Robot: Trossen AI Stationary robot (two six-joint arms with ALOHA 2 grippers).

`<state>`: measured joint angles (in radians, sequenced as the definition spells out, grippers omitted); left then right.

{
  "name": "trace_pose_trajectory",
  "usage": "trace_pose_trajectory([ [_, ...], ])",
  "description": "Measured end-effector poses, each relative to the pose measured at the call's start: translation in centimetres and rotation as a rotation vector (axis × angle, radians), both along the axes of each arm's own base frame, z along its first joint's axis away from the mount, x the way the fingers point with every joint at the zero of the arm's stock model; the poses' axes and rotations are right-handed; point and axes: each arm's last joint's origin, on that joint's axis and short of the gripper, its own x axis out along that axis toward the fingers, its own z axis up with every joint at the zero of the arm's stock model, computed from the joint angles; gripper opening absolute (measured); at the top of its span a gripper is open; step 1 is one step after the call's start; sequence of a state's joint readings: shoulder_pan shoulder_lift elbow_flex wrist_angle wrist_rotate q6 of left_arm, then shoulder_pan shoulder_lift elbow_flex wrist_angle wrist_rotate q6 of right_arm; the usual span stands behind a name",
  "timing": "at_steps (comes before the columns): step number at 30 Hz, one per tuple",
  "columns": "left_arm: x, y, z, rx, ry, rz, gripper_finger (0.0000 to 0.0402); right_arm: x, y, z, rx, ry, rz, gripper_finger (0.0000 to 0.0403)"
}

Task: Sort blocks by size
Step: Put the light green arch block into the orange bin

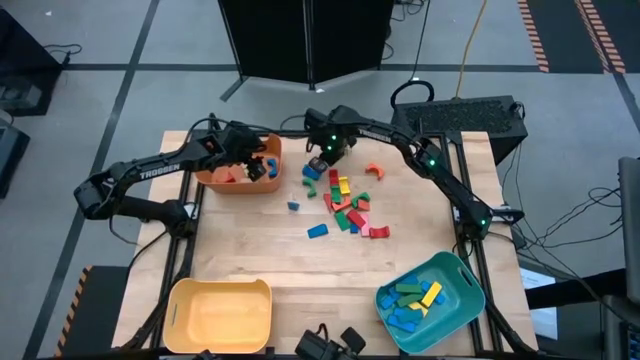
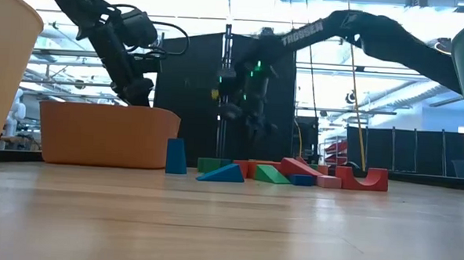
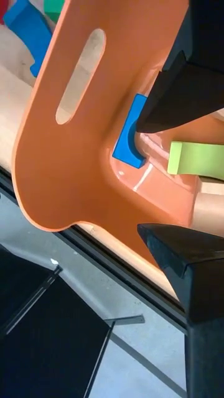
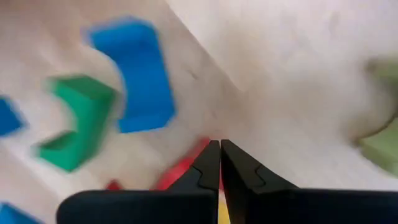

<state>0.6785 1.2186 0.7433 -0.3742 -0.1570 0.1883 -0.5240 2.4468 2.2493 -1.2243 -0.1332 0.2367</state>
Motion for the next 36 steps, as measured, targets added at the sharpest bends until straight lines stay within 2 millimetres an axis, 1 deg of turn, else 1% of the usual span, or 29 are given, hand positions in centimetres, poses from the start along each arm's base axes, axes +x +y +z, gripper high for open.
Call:
trace_pose_trajectory([
  [2,0.0,0.0,0.0,0.000,0.000,0.000,0.0251,0.1,-0.4,1.6,-0.067,-0.023,-0.030,0.0001],
  [4,0.0,0.0,0.0,-0.001,0.000,0.001,0.0251,0.1,-1.0,2.6,-0.150,-0.015,-0.071,0.0000],
  [7,0.0,0.0,0.0,-0.002,-0.001,0.003,0.0251,-0.3,-1.8,3.2,-0.244,0.015,-0.104,0.0001],
  [9,0.0,0.0,0.0,-0.004,-0.003,0.006,0.0251,-0.9,-2.4,3.2,-0.243,0.038,-0.126,0.0010],
  [11,0.0,0.0,0.0,-0.004,-0.003,0.005,0.0251,-1.6,-3.1,2.5,-0.228,0.092,-0.165,0.0029],
  [14,0.0,0.0,0.0,-0.004,-0.003,0.005,0.0251,-2.4,-4.2,1.7,-0.242,0.136,-0.221,0.0069],
  [19,0.0,0.0,0.0,-0.004,-0.003,0.005,0.0251,-2.4,-4.7,1.5,-0.243,0.119,-0.253,0.0140],
  [23,0.0,0.0,0.0,-0.001,-0.002,0.002,0.0251,-2.5,-5.2,1.0,-0.240,0.116,-0.262,0.0181],
  [25,0.0,0.0,0.0,0.000,-0.002,0.002,0.0251,-2.6,-5.5,0.7,-0.236,0.121,-0.266,0.0193],
  [27,0.0,0.0,0.0,0.001,-0.004,0.002,0.0251,-2.6,-5.6,0.0,-0.226,0.141,-0.266,0.0199],
  [33,0.1,0.0,0.1,0.006,-0.008,-0.001,0.0251,-2.9,-6.2,-2.2,-0.172,0.189,-0.252,0.0200],
  [36,0.1,0.0,0.1,0.005,-0.009,-0.003,0.0251,-2.9,-6.2,-2.8,-0.160,0.205,-0.236,0.0200],
])
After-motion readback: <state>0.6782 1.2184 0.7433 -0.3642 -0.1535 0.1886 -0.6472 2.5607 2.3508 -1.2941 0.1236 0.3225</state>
